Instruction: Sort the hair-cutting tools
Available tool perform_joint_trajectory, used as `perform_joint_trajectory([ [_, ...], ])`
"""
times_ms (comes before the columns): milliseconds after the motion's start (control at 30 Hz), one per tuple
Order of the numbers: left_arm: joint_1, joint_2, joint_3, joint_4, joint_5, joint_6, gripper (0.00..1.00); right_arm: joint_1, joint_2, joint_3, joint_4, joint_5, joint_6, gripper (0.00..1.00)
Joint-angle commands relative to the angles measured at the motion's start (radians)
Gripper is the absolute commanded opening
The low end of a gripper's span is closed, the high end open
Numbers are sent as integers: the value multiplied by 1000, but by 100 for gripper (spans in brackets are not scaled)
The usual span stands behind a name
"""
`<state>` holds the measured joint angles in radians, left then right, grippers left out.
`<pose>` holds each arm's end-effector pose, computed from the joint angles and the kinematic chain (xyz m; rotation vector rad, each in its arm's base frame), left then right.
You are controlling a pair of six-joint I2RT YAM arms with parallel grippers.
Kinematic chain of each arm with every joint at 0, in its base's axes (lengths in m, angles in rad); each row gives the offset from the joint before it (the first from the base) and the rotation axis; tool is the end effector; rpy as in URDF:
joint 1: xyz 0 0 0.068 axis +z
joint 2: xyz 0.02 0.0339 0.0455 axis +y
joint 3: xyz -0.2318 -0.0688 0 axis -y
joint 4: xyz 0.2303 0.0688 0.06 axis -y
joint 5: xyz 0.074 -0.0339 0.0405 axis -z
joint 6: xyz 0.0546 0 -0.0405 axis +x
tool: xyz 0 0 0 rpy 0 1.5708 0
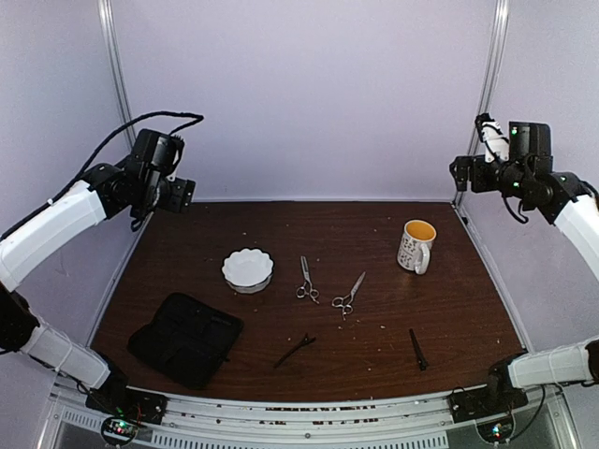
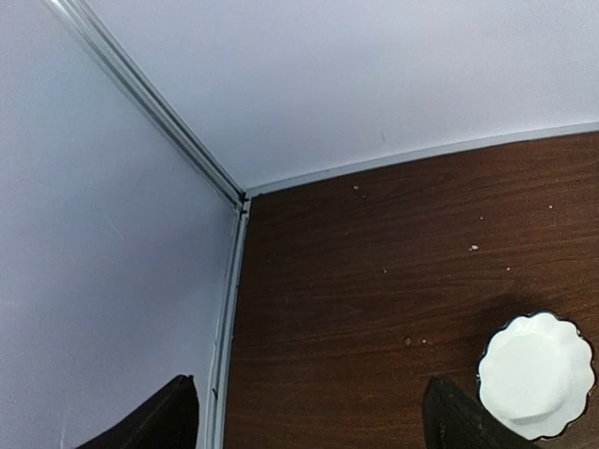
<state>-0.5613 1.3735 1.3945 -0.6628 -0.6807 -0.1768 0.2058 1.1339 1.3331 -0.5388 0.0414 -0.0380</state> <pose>0.2696 -0.1289 0.3359 0.0344 2.0683 0.3046 0.2520 0.0503 0.3851 -0.2046 1.8998 0.0738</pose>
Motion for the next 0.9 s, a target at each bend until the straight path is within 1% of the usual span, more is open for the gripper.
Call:
perform_joint_trajectory([
  [0,87,-75,-94,45,160,-18,82,-23,-12,-116,126,17,10,100],
  [100,88,-107,-151,20,207,-22,77,-36,-2,-199,176,-11,-16,100],
  [233,51,-141,-223,-14,271,-62,71,-53,0,-301,226,-116,-60,98],
  [300,11,-150,-258,-26,302,-84,69,-58,3,-338,240,-177,-75,97],
  [400,-67,-146,-301,-57,325,-118,66,-61,6,-393,259,-279,-107,92],
  [467,-127,-131,-323,-85,344,-140,64,-53,4,-425,264,-348,-136,89],
  [533,-188,-107,-336,-125,359,-167,59,-32,3,-458,262,-421,-179,85],
  [600,-245,-76,-345,-166,383,-195,53,9,6,-486,244,-477,-245,82],
  [667,-300,-52,-353,-196,407,-221,47,83,14,-504,206,-496,-329,78],
  [767,-353,-28,-375,-214,451,-255,36,200,43,-505,152,-479,-451,72],
  [833,-370,-11,-399,-213,485,-273,30,286,70,-490,109,-465,-527,68],
  [867,-377,1,-410,-212,507,-277,26,327,84,-484,92,-462,-554,66],
])
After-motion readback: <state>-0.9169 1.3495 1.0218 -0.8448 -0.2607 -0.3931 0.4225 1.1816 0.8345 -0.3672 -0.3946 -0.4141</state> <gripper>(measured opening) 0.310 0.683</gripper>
